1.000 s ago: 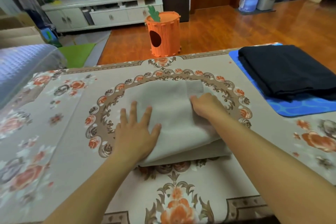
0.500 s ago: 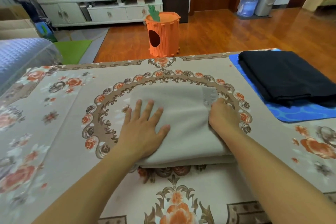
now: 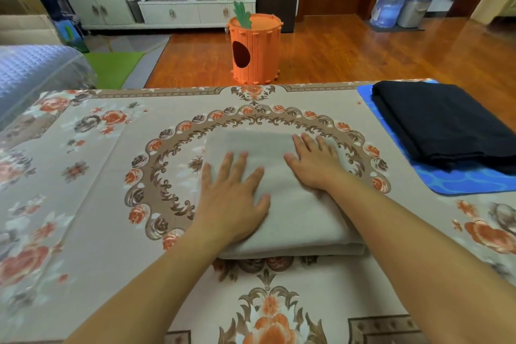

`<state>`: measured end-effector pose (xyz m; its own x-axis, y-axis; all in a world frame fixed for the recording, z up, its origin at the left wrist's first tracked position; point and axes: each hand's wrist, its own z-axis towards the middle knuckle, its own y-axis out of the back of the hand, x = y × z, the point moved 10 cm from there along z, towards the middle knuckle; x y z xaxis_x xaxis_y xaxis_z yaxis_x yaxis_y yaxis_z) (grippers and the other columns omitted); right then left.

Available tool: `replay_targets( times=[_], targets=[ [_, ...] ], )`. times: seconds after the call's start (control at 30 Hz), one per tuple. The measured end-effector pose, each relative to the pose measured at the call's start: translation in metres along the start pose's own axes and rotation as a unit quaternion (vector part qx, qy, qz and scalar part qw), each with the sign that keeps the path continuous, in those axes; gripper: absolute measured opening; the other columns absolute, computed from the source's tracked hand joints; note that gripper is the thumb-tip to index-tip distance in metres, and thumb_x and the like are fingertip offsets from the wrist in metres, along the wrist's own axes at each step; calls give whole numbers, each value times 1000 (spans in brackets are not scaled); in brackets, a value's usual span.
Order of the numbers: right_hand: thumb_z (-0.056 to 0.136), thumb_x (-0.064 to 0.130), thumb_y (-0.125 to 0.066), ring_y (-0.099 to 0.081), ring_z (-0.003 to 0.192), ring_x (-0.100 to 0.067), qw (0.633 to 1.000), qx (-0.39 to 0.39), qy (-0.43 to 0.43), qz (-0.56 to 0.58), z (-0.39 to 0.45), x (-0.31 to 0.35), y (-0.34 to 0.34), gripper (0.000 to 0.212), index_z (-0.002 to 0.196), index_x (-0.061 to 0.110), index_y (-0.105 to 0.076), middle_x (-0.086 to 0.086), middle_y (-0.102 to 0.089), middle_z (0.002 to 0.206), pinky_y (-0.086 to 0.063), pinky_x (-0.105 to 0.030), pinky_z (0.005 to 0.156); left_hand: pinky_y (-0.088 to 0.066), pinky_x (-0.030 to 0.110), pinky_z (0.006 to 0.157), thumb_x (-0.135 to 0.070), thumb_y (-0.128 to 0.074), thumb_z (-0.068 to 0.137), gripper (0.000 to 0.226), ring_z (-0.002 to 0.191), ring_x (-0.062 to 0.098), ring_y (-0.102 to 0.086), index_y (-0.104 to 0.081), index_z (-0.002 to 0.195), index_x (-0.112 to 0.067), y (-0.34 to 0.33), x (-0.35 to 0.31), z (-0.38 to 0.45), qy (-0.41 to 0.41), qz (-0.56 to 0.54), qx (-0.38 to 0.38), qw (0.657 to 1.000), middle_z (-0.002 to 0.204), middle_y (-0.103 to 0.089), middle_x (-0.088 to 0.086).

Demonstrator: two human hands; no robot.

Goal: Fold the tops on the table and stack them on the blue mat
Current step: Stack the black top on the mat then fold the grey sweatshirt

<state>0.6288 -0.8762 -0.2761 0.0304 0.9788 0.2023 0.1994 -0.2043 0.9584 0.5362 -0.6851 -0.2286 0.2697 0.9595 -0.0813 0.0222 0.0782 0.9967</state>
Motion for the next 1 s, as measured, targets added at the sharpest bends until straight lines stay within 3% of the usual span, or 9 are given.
replay_targets(
  times=[0.07,0.17,0.27,0.4,0.5,0.63,0.77,0.9,1.0],
  targets=[
    [98,67,-22,1,154,-31,1000,16,8,-23,7,4,5,75,160,30,-4,2,-3,169,0,-57,122,-14,52,125,-62,-37,95,67,155,27,-8,-23,157,-40,10,35,-25,98,-160,-40,981,169,-7,1],
    [90,76,-38,-11,153,-34,995,65,19,-72,26,3,18,88,159,26,-14,-4,-13,167,-11,-57,122,-42,47,111,-62,-61,89,81,136,28,-46,-23,156,-36,-13,82,-74,273,-398,47,875,157,-37,0],
    [81,79,-53,-29,148,-30,992,98,51,-66,36,15,34,99,158,23,-24,-5,-28,163,-24,-46,121,-59,45,90,-55,-79,80,80,106,19,-61,-35,143,-35,-29,74,-84,285,-514,110,801,128,-55,-9],
    [74,78,-62,-55,121,-29,995,71,7,-67,16,1,50,87,137,20,-50,-7,-56,142,-45,-43,103,-58,38,75,-41,-87,76,85,97,20,-62,-39,145,-25,-7,110,-40,252,-408,124,869,126,-55,1],
    [86,67,-61,-57,113,-29,995,89,-52,9,-34,-15,35,79,140,11,-46,-9,-58,138,-44,-35,89,-52,45,97,-34,-87,78,86,115,35,-59,-41,150,-23,38,159,15,239,-283,52,928,143,-49,13],
    [90,62,-57,-57,121,-33,987,103,-88,90,-117,-15,-9,79,148,18,-27,-9,-55,140,-46,-43,100,-34,60,114,-34,-50,100,59,139,49,-35,-29,155,-30,37,117,49,155,-56,-28,986,158,-25,19],
    [93,57,-56,-36,140,-36,993,66,-84,40,-130,-9,16,91,158,28,0,-10,-25,158,-39,-50,109,0,64,120,-58,-15,102,62,149,40,29,12,157,-45,-24,49,-2,90,-34,9,995,168,19,-3],
    [100,56,-41,-5,153,-25,968,-194,80,136,-104,53,89,69,159,33,-13,3,-5,166,-14,-48,122,3,53,126,-64,-12,101,65,151,30,30,4,160,-41,-36,69,-27,74,-37,-22,996,170,14,-1],
    [95,65,-11,2,154,-31,984,-134,115,19,-61,72,35,72,160,32,-9,-3,4,168,-4,-51,125,8,46,126,-59,-21,103,63,151,28,29,-3,161,-41,-35,73,-24,67,-83,-23,994,169,16,2]
  ],
)
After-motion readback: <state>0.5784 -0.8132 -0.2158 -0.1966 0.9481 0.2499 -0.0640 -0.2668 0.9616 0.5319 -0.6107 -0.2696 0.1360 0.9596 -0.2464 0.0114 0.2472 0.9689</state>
